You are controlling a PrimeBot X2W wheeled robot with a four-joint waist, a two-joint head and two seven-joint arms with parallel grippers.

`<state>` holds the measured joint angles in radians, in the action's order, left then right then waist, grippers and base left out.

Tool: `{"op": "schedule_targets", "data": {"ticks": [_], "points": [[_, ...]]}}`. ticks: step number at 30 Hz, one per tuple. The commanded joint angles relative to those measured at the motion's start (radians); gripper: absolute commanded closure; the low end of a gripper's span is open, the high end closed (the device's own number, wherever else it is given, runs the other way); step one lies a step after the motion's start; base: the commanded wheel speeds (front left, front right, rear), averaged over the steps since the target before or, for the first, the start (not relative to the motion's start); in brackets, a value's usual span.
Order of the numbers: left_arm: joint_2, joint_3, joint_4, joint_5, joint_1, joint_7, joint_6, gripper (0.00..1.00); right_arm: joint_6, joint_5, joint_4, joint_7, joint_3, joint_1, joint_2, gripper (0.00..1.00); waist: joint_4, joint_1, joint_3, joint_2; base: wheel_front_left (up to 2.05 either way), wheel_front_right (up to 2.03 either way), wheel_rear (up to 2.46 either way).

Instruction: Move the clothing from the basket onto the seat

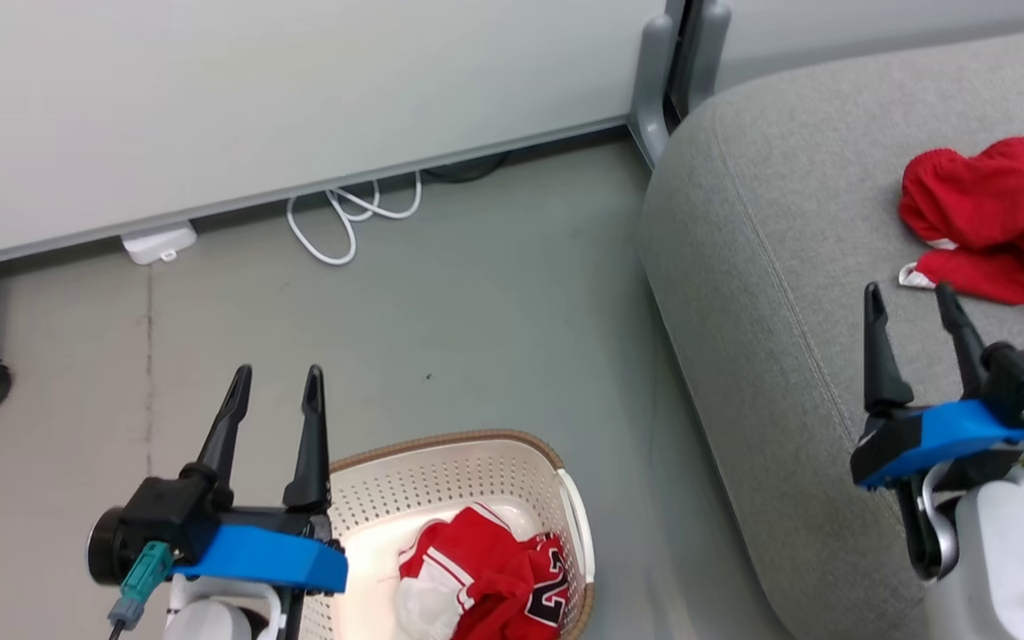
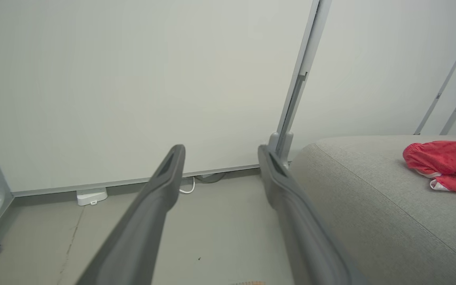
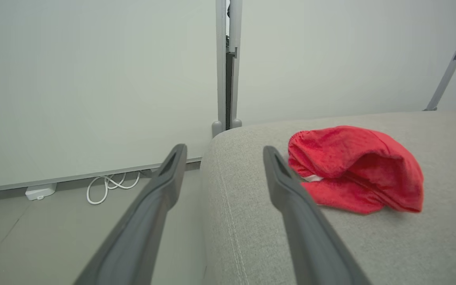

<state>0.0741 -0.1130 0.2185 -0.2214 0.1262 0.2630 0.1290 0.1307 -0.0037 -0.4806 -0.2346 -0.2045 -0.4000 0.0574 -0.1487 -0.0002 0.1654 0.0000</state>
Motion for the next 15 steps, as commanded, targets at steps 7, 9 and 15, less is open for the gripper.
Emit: {"op": "schedule_targets", "data": {"ticks": [7,9,15], "points": [[-0.012,0.066,0.012,0.008,-0.051,0.003,0.001,0.0,0.0,0.033,0.161,0.053,0.07,0.149,-0.007,0.0,0.045,0.0002,-0.056,0.0,0.0,0.0,0.0],[-0.013,0.078,0.019,0.012,-0.059,0.003,0.001,0.0,0.0,0.055,0.189,0.064,0.09,0.181,-0.007,0.0,0.057,0.0002,-0.065,0.0,0.0,0.0,0.0],[-0.016,0.098,0.038,0.02,-0.072,0.003,0.001,0.0,0.0,0.082,0.257,0.082,0.135,0.254,-0.007,0.0,0.093,0.0002,-0.085,0.0,0.0,0.0,0.0]]}}
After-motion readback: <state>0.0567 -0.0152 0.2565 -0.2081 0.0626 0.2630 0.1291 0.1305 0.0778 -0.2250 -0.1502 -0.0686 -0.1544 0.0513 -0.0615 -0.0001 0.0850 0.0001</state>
